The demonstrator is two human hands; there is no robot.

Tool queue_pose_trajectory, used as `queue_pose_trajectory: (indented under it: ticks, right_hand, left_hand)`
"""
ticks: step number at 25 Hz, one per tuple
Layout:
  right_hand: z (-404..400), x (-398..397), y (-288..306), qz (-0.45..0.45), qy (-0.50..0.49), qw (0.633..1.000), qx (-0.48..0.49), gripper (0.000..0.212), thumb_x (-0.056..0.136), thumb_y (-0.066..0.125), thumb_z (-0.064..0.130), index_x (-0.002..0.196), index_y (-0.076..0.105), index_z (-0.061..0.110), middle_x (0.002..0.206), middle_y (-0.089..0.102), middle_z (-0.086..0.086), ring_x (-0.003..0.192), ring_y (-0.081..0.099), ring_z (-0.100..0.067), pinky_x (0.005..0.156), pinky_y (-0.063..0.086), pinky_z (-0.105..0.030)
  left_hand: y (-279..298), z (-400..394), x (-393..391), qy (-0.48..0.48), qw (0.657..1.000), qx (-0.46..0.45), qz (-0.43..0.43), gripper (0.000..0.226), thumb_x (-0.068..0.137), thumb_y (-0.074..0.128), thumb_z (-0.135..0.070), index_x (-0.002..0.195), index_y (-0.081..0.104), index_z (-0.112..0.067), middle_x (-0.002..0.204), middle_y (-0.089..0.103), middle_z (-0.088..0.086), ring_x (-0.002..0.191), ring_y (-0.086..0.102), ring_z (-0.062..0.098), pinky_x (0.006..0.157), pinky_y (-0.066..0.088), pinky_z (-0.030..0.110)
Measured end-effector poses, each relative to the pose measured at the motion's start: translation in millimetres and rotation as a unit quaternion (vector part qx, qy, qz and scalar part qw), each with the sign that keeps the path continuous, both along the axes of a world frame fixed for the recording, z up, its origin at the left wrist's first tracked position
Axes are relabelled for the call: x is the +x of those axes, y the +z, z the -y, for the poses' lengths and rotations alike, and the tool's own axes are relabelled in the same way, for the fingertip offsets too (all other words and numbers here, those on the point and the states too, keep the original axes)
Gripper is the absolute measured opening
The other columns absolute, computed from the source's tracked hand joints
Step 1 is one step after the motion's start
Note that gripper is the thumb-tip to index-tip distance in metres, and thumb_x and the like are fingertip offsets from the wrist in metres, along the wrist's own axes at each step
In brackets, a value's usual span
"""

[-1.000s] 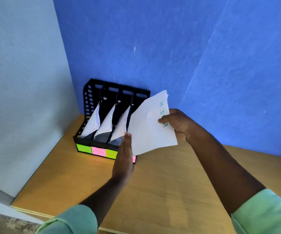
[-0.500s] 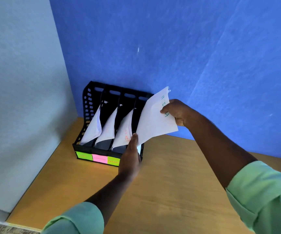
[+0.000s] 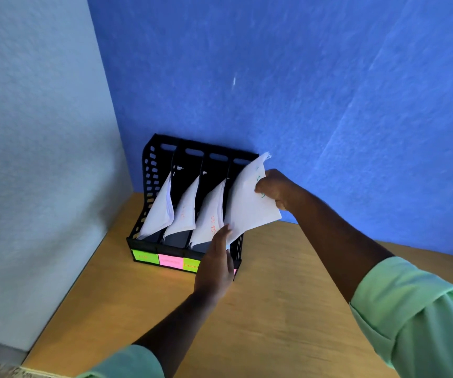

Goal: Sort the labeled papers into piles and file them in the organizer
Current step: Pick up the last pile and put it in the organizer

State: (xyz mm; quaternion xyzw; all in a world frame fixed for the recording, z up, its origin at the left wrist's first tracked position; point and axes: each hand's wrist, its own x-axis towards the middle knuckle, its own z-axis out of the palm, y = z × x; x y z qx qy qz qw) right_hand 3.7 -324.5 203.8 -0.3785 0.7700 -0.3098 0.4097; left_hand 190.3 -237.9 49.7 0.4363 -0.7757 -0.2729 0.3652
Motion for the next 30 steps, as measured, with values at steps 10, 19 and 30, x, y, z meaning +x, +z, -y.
queue_pose_trajectory:
  ticks: [10, 19, 30]
  right_hand:
    - [15.3, 36.1, -48.9, -0.168, 0.040, 0.984, 0.048, 0.015, 0.087, 0.044, 0.001, 0.098, 0.054, 0.005, 0.086, 0.056, -0.012, 0.071, 0.056, -0.025, 0.053, 0.043, -0.026]
    - [6.0, 45.6, -84.2, -0.057, -0.014, 0.998, 0.029, 0.017, 0.091, 0.066, 0.019, 0.092, 0.057, 0.005, 0.078, 0.053, -0.010, 0.071, 0.055, -0.025, 0.061, 0.048, -0.033]
    - [-35.3, 25.8, -85.0, -0.002, -0.084, 0.996, -0.001, 0.052, 0.090, 0.073, 0.039, 0.116, 0.066, -0.006, 0.102, 0.073, -0.026, 0.090, 0.073, -0.034, 0.087, 0.061, -0.048]
  left_hand:
    - [-2.2, 7.8, 5.9, -0.028, 0.999, 0.001, 0.027, 0.054, 0.095, 0.050, -0.005, 0.146, 0.039, -0.019, 0.156, 0.035, -0.010, 0.139, 0.041, 0.009, 0.108, 0.042, 0.021]
    - [9.6, 14.1, 15.4, -0.041, 0.998, 0.015, 0.047, 0.061, 0.094, 0.055, -0.009, 0.150, 0.032, -0.023, 0.156, 0.035, -0.010, 0.137, 0.042, 0.006, 0.107, 0.031, 0.006]
    - [22.6, 3.9, 9.3, -0.080, 0.996, -0.008, 0.045, 0.057, 0.094, 0.053, -0.005, 0.147, 0.038, -0.018, 0.159, 0.029, -0.009, 0.145, 0.030, 0.006, 0.111, 0.021, 0.008]
